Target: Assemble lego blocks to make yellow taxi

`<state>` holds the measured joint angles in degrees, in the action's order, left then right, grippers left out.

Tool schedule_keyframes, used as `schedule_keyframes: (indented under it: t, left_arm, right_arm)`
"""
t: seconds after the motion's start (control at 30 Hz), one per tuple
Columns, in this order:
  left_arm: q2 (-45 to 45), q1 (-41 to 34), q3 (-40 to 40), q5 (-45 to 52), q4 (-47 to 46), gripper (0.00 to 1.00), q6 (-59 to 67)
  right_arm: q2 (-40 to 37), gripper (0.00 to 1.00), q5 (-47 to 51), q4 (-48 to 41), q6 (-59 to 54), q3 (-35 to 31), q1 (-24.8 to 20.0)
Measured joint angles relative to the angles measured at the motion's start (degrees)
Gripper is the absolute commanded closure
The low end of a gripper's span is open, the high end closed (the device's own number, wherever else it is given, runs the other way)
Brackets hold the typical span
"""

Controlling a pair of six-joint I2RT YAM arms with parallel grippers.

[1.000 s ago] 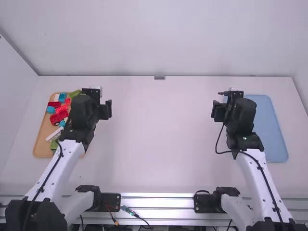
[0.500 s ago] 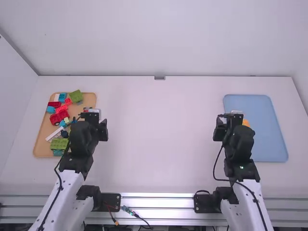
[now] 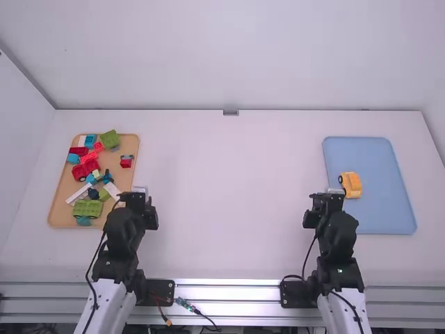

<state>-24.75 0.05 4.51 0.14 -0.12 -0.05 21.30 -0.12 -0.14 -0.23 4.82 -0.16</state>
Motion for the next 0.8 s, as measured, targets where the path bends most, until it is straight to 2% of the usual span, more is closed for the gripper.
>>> schedule_keyframes:
  t: [0.2,0.8]
  left_arm:
    - [4.50,0.00,-3.93,-0.02,0.28,1.00,0.00]
    - [18.60,0.00,-3.93,-0.02,0.39,1.00,0.00]
  right_arm:
    - [-4.33,1.00,0.02,0.22,-0.04,-4.13,0.00]
    - [-17.33,1.00,-0.09,0.39,-0.07,-4.13,0.00]
